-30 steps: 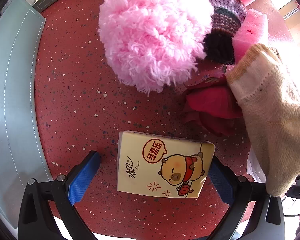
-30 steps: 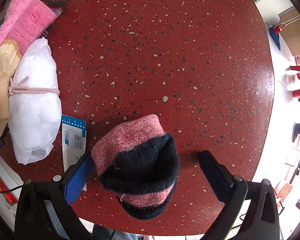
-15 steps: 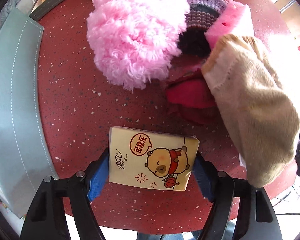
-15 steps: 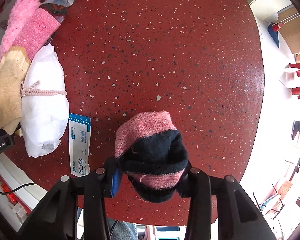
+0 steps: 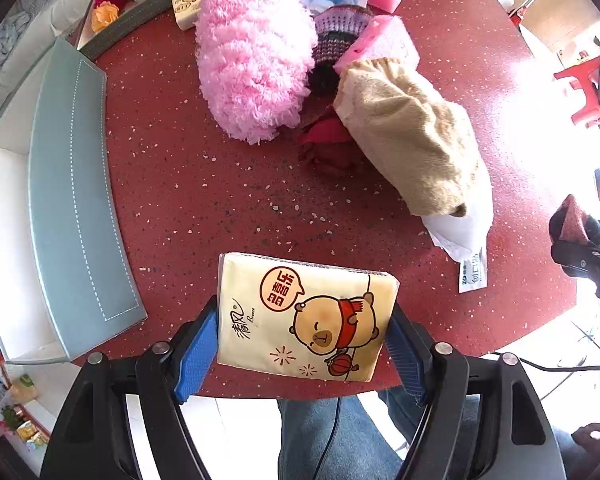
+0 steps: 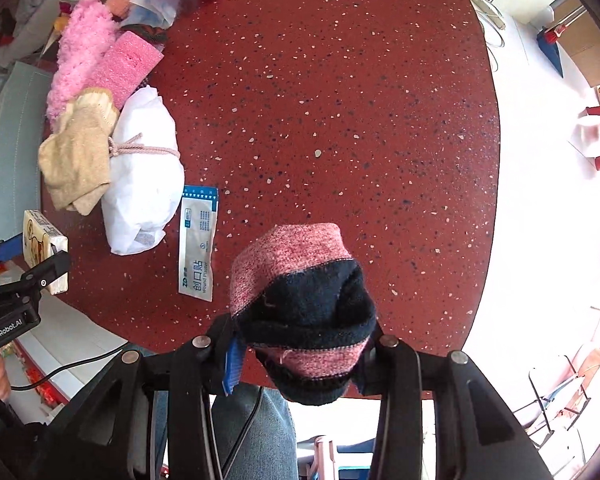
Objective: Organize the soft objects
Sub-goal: 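Carry tissue pack and striped sock over the white box with both tools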
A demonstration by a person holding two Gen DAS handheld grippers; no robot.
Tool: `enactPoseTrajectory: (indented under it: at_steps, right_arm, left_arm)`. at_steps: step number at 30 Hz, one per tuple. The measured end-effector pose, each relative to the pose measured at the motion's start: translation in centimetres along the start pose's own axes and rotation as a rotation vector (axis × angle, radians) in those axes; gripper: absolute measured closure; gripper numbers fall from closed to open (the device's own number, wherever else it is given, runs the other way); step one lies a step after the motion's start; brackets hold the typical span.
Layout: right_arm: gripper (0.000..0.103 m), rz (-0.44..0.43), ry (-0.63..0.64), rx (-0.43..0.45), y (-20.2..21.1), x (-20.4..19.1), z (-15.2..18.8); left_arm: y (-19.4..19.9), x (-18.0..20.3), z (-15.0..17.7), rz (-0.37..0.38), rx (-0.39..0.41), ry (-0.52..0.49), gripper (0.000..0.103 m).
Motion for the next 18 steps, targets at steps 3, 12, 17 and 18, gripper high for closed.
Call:
enactPoseTrajectory:
  at_steps: [3, 12, 17, 18]
  right_arm:
    - [0.058, -0.016, 0.023, 0.007, 1.2, -0.6, 0.0]
    - [0.058, -0.027, 0.078, 0.099, 4.4, -5.8, -3.1]
    - [0.058, -0.037, 0.057, 0.152, 6.4, -7.9, -4.1]
    - [0.058, -0.039, 0.05, 0.16, 6.4, -8.2, -4.3]
  left_arm:
    - [1.8, 0.3, 1.1, 0.004, 0.029, -0.013, 0.026]
    - [8.8, -1.9, 0.2, -0.022, 0.157, 0.029, 0.026]
    - [11.9, -4.7, -0.8, -0.019, 0.217, 0.06, 0.026]
    - [12.2, -5.2, -0.8, -0.02, 0.223, 0.062, 0.026]
Point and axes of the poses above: each gripper's, at about its wrist camera, not at the fingertips, and y roughly against the way its jaws point, x to its right, z to its underside, the point moved 9 cm from there along -y, roughly the way its jaws point, and after that the axes turned 2 degrees about x, right-handed, at the moved point
